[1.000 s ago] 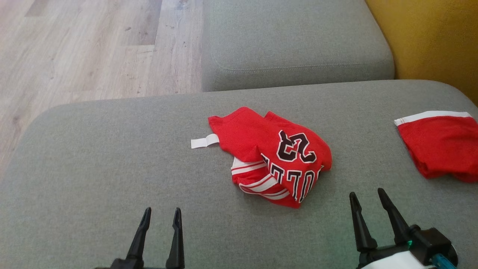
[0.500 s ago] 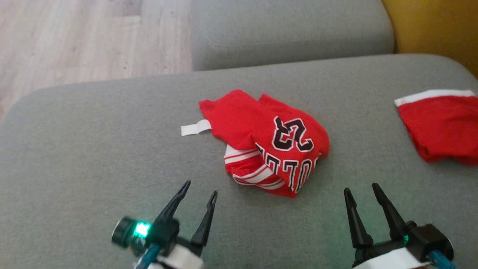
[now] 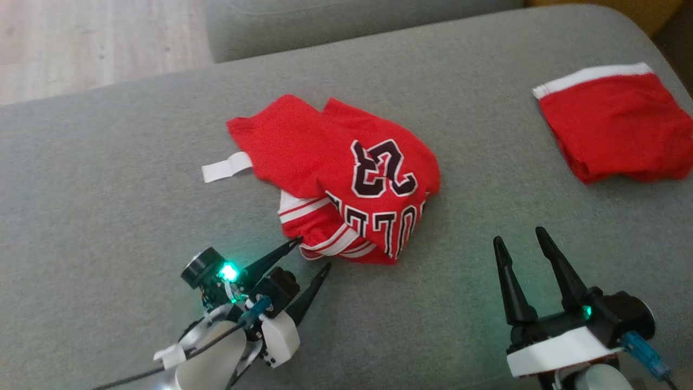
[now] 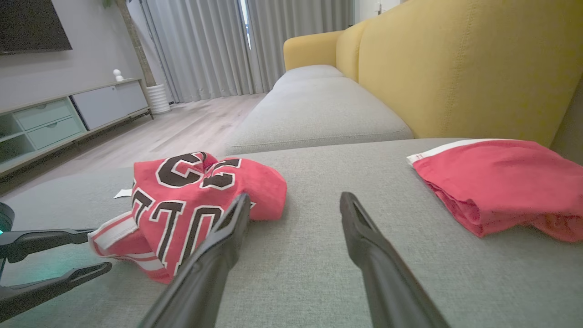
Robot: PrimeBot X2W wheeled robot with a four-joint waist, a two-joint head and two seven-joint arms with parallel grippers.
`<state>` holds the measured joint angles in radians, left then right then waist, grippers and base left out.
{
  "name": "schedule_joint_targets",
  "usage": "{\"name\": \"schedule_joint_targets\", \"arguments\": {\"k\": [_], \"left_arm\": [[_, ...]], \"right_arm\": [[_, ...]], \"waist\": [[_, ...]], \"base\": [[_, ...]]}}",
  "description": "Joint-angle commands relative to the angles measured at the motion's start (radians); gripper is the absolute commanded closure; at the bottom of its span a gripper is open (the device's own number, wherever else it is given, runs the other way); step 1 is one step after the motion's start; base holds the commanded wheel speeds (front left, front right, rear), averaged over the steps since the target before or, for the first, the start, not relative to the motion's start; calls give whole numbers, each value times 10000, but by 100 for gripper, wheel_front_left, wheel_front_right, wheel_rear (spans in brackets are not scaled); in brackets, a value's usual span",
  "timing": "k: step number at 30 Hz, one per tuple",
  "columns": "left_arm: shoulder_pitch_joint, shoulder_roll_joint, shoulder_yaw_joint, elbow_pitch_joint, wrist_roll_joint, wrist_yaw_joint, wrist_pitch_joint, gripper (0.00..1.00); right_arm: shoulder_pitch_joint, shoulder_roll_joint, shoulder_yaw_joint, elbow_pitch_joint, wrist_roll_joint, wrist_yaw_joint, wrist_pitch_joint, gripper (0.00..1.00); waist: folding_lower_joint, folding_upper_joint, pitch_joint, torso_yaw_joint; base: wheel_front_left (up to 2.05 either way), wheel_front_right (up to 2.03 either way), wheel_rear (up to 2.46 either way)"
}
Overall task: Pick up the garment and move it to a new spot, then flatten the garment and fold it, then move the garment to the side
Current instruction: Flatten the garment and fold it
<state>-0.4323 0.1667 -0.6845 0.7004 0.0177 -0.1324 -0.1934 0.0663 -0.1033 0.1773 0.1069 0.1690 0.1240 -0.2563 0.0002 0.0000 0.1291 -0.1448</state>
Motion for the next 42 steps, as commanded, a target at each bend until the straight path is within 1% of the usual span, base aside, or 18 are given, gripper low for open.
{"name": "schedule_joint_targets", "arguments": {"k": [1,2,3,4,7,10,13,15,17,20,23,27,29,31,34,36,37,42], "left_arm": [[-558,218,93,-52,-121,21,-133,2],[-661,231,-31,78,-219,21,-183,44],[-745,253,-188,199,-311,20,-226,82],[-807,265,-383,335,-427,20,-243,100],[-966,271,-1053,572,-950,19,-306,100],[-1100,152,-1856,282,-1813,19,-401,100],[-1260,-39,-2614,-709,-3866,19,-265,100],[-1595,27,-2999,-1683,-5373,18,95,100],[-2127,173,-3142,-2694,-6771,18,492,100],[-3131,309,-2772,-3768,-8625,18,1053,100],[-4309,232,-2046,-4255,-10004,18,1390,100],[-5810,-58,-692,-3895,-11118,61,1369,100],[-6267,-195,-69,-3472,-11614,241,1349,100],[-6369,-244,412,-3080,-12109,443,1386,100],[-5696,-116,725,-2782,-12672,623,1477,100],[-4804,166,733,-2716,-12831,716,1448,100],[-4804,166,733,-2716,-12831,716,1448,100],[-1973,976,1062,-2724,-13265,980,716,100]], "right_arm": [[-436,-145,204,-307,79,67,-55,0],[-458,-134,202,-295,79,67,-55,0],[-475,-124,209,-281,78,67,-55,0],[-486,-110,206,-267,78,67,-55,0],[-492,-59,198,-226,76,67,-55,0],[-462,-8,201,-178,73,67,-55,0],[-411,39,214,-152,74,67,-55,0],[-369,74,213,-131,80,67,-55,0],[-316,114,203,-107,77,67,-55,0],[-217,177,194,-93,75,67,-55,0],[-108,245,125,-113,111,67,-55,0],[12,295,133,-227,55,67,-55,0],[9,304,142,-351,35,67,-55,0],[-23,310,111,-481,15,67,-55,0],[-46,330,-51,-637,3,67,-55,0],[-42,341,-92,-707,-4,67,-55,0],[-42,341,-92,-707,-4,67,-55,0],[15,379,-198,-789,-22,67,-55,0]], "waist": [[-2,0,210,-268],[-2,0,229,-325],[-2,0,238,-384],[-2,0,237,-434],[-2,0,164,-581],[-2,0,5,-702],[-2,0,-208,-822],[-2,0,-362,-899],[-2,0,-508,-957],[-2,0,-707,-1031],[-2,0,-897,-1084],[-2,0,-1065,-1042],[-2,0,-1085,-981],[-2,0,-1061,-902],[-2,0,-972,-703],[-2,0,-878,-548],[-2,0,-878,-548],[-2,0,-648,-147]], "base": [[0,0,0],[0,0,0],[0,0,0],[0,0,0],[0,0,0],[0,0,0],[0,0,0],[0,0,0],[0,0,0],[0,0,0],[0,0,0],[0,0,0],[0,0,0],[0,0,0],[0,0,0],[0,0,0],[0,0,0],[0,0,0]]}}
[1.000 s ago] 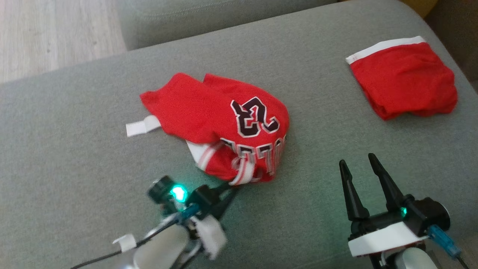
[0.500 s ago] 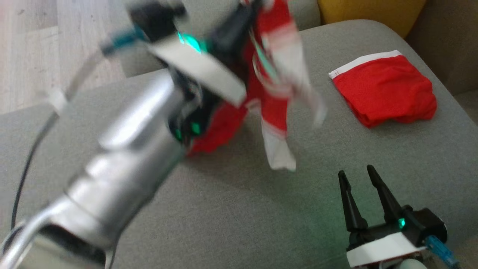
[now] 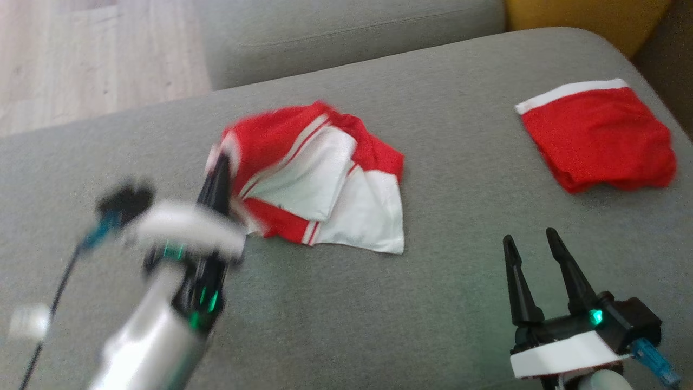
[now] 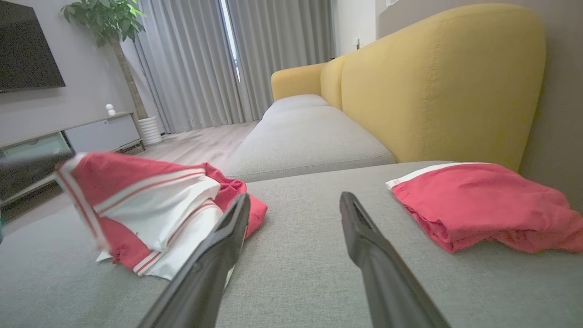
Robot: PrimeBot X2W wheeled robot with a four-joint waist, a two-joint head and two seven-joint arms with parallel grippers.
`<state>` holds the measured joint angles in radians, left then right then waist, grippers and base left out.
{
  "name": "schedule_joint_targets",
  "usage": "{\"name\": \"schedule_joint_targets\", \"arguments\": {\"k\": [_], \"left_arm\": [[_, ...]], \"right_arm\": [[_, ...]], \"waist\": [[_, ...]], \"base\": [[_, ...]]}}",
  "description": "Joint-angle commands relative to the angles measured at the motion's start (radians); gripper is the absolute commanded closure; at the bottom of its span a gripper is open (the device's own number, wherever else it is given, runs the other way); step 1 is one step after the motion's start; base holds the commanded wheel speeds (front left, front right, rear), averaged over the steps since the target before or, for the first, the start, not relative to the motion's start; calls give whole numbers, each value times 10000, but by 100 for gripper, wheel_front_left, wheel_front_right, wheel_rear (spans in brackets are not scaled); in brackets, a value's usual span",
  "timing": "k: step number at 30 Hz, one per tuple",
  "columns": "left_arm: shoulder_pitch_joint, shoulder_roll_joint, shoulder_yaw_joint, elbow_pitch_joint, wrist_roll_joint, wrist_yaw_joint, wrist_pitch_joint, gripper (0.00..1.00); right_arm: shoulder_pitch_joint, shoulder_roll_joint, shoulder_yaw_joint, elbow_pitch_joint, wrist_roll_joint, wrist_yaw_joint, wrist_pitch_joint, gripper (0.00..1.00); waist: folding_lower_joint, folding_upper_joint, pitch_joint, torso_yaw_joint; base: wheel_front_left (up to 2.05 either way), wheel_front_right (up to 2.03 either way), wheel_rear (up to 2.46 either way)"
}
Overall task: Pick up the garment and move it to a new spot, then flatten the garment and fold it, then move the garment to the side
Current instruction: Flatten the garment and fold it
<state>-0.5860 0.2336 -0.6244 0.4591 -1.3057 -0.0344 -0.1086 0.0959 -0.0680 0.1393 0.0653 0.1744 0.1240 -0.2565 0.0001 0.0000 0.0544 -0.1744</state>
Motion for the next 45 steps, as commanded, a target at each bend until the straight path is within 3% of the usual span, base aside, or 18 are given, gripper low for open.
{"name": "schedule_joint_targets", "arguments": {"k": [1,5,10,11,12,13,17,23,30,39,40,41,43,45], "left_arm": [[89,454,487,-351,-36,-1,-329,100],[1753,653,720,-422,-214,-6,-1005,100],[2604,472,974,-448,43,39,-1398,100],[2658,422,1013,-440,198,92,-1438,95],[2692,370,1067,-431,380,148,-1470,12],[2706,336,1119,-439,656,214,-1495,0],[2970,4,1534,-767,2321,616,-1525,0],[3390,-580,241,-582,4029,855,-1300,0],[2381,-1360,38,965,3690,794,-639,0],[1139,-1647,121,2973,3452,404,-735,0],[1052,-1660,99,3149,3462,353,-761,51],[1052,-1660,99,3149,3462,353,-761,51],[894,-1678,-18,3487,3526,226,-738,100],[776,-1695,-118,3771,3551,60,-706,100]], "right_arm": [[-254,32,179,-368,-76,67,-53,0],[-179,27,213,-346,-97,67,-53,0],[-242,-44,282,-322,-108,67,-53,0],[-258,-67,303,-313,-107,67,-53,0],[-266,-88,316,-305,-105,67,-53,0],[-268,-104,321,-297,-100,67,-53,0],[-238,-156,353,-274,-87,67,-53,0],[-280,-170,472,-264,-72,67,-53,0],[-603,-262,628,-258,-83,67,-53,0],[-800,-328,626,-208,-65,67,-53,0],[-810,-322,634,-207,-64,67,-53,0],[-810,-322,634,-207,-64,67,-53,0],[-830,-306,643,-206,-63,67,-53,0],[-846,-288,645,-201,-62,67,-53,0]], "waist": [[-1,0,134,240],[-1,0,212,609],[-1,0,229,935],[-1,0,225,972],[-1,0,214,1004],[-1,0,201,1025],[-1,0,129,1041],[-1,0,262,894],[-1,0,679,581],[-1,0,975,167],[-1,0,989,135],[-1,0,989,135],[-1,0,1004,86],[-1,0,993,49]], "base": [[0,0,0],[0,0,0],[0,0,0],[0,0,0],[0,0,0],[0,0,0],[0,0,0],[0,0,0],[0,0,0],[0,0,0],[0,0,0],[0,0,0],[0,0,0],[0,0,0]]}}
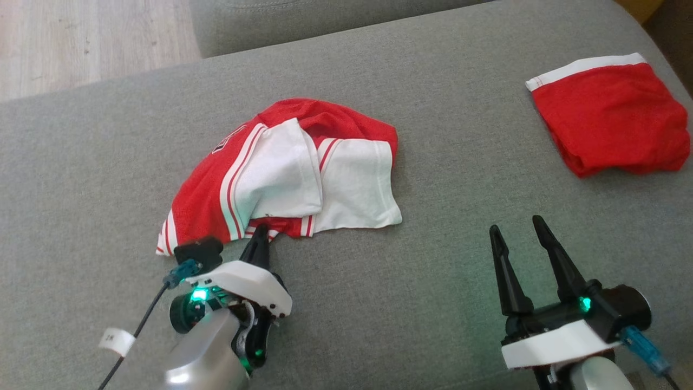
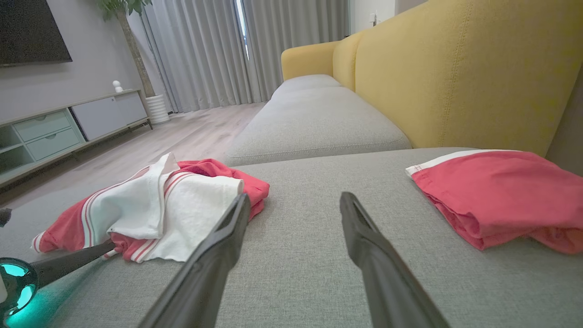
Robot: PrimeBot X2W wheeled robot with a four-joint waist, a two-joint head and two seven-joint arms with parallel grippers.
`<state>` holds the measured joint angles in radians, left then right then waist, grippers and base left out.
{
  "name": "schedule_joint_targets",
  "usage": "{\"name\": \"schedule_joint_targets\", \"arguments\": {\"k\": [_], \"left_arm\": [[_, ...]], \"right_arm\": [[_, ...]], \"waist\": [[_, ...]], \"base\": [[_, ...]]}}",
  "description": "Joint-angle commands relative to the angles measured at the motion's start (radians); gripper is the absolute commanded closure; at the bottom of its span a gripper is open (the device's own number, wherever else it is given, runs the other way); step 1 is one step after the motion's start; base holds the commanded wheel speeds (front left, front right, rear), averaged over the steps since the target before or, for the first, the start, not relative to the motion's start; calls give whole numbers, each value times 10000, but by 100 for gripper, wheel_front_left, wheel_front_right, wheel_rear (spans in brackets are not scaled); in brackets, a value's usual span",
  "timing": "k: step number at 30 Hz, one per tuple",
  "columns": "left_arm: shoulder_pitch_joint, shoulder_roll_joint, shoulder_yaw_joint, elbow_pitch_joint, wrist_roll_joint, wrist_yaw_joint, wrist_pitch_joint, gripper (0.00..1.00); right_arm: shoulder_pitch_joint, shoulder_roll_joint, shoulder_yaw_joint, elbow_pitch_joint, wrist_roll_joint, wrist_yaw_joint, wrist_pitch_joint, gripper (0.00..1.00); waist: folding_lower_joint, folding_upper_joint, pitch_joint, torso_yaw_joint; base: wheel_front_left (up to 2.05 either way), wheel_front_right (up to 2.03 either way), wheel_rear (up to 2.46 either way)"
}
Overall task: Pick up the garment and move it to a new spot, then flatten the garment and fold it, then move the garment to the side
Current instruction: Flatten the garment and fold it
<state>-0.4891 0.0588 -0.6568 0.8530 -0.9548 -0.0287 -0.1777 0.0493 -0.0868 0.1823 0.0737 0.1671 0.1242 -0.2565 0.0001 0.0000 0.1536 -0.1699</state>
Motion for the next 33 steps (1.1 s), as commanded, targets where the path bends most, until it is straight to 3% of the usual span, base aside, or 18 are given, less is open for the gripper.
{"name": "schedule_joint_targets", "arguments": {"k": [1,7,13,18,23,24,25,33], "left_arm": [[-294,36,106,0,61,-223,-35,100],[-1077,-32,-264,-727,-6,-842,-74,100],[-3033,-45,-392,-2319,-255,-982,668,100],[-4140,423,-310,-2888,-248,-953,1408,100],[-3665,971,-306,-2932,130,-379,1099,100],[-3430,1045,-438,-2928,274,-278,1040,18],[-3168,1097,-529,-2925,376,-165,945,0],[-1570,1825,-2272,-2514,2390,708,381,0]], "right_arm": [[-389,-82,215,-272,12,65,-53,0],[-369,-16,205,-253,25,65,-53,0],[-309,88,289,-239,64,65,-53,0],[-118,200,299,-253,112,65,-53,0],[57,270,260,-302,130,65,-53,0],[83,279,221,-321,126,65,-53,0],[104,286,179,-340,121,65,-53,0],[-164,202,106,-585,42,65,-53,0]], "waist": [[-1,0,-50,-24],[-1,0,-406,-127],[-1,0,-823,-406],[-1,0,-1123,-793],[-1,0,-1139,-866],[-1,0,-1110,-826],[-1,0,-1077,-776],[-1,0,-301,-208]], "base": [[0,0,0],[0,0,0],[0,0,0],[0,0,0],[0,0,0],[0,0,0],[0,0,0],[0,0,0]]}}
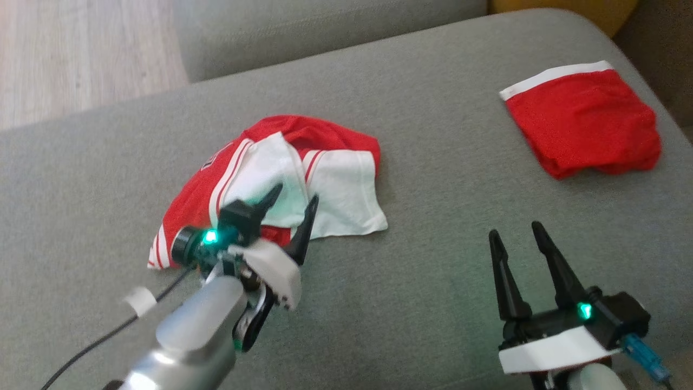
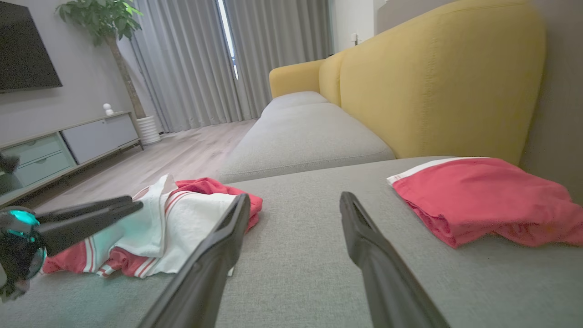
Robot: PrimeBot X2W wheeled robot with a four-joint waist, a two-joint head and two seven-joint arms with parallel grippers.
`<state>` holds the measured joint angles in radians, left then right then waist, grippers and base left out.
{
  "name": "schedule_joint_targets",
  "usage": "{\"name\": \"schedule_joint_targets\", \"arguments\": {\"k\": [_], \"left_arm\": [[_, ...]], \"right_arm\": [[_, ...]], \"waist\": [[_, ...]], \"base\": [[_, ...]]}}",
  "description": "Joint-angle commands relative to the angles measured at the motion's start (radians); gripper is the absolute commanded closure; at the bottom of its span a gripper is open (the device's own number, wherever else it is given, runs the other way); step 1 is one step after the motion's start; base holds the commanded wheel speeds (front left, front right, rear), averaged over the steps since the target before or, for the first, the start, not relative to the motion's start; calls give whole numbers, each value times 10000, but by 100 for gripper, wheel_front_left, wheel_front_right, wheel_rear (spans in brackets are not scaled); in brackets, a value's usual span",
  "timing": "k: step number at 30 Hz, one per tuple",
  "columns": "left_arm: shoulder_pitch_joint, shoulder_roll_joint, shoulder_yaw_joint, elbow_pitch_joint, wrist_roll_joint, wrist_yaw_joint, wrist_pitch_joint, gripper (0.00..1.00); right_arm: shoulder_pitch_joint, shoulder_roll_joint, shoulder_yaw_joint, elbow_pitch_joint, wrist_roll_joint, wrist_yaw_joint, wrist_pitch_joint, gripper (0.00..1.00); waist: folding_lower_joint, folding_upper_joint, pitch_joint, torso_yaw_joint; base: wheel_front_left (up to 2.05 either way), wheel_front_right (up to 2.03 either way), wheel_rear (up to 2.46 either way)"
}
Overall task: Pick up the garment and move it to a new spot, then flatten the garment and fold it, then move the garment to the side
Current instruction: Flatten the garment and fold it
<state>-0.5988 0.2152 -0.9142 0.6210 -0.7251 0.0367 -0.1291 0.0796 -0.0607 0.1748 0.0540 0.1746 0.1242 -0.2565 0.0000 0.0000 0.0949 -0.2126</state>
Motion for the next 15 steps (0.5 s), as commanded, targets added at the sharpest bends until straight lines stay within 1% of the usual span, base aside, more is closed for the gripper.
{"name": "schedule_joint_targets", "arguments": {"k": [1,4,6,7,13,15], "left_arm": [[-364,301,111,-69,264,105,-80,0],[-154,322,-159,395,430,155,-3,0],[-206,361,-299,763,642,269,-61,0],[-206,361,-299,763,642,269,-61,0],[-319,189,-290,2126,521,495,335,0],[-313,116,-278,2556,414,474,525,0]], "right_arm": [[-522,-95,176,-413,-28,65,-53,0],[-667,-203,211,-442,-20,65,-53,0],[-758,-241,241,-454,-15,65,-53,0],[-758,-241,241,-454,-15,65,-53,0],[-960,-297,372,-443,23,65,-53,0],[-994,-318,419,-417,35,65,-53,0]], "waist": [[0,0,397,290],[0,0,683,441],[0,0,824,479],[0,0,824,479],[0,0,1001,401],[0,0,991,326]], "base": [[0,0,0],[0,0,0],[0,0,0],[0,0,0],[0,0,0],[0,0,0]]}}
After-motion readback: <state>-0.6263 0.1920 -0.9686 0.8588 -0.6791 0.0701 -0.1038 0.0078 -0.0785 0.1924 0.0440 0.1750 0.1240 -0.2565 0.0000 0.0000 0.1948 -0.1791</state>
